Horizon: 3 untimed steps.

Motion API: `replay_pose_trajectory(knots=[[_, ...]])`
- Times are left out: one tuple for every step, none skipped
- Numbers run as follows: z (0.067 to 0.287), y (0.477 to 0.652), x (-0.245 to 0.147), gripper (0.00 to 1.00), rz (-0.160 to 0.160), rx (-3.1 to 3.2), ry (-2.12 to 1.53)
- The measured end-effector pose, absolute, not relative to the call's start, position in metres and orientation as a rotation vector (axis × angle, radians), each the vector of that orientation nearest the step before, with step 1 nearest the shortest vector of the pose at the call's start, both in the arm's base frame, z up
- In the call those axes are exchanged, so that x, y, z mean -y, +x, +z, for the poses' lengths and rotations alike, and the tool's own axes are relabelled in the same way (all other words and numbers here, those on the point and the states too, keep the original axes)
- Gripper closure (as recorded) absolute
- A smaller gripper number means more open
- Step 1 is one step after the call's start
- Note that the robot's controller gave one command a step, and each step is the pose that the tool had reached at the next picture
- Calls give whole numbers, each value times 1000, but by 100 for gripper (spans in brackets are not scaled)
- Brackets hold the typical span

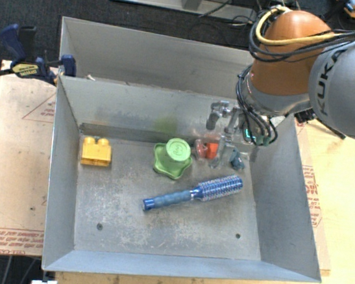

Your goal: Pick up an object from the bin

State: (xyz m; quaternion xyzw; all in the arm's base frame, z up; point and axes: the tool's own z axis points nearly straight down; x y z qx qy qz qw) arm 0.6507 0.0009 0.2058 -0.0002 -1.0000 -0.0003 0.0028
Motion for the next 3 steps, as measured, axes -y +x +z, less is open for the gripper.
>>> replay_pose_trajectory(knots=[[68, 606, 9, 0, -2, 3127, 294], [70, 607, 9, 100, -2, 3130, 295], [177, 625, 25, 100, 2, 3143, 246]])
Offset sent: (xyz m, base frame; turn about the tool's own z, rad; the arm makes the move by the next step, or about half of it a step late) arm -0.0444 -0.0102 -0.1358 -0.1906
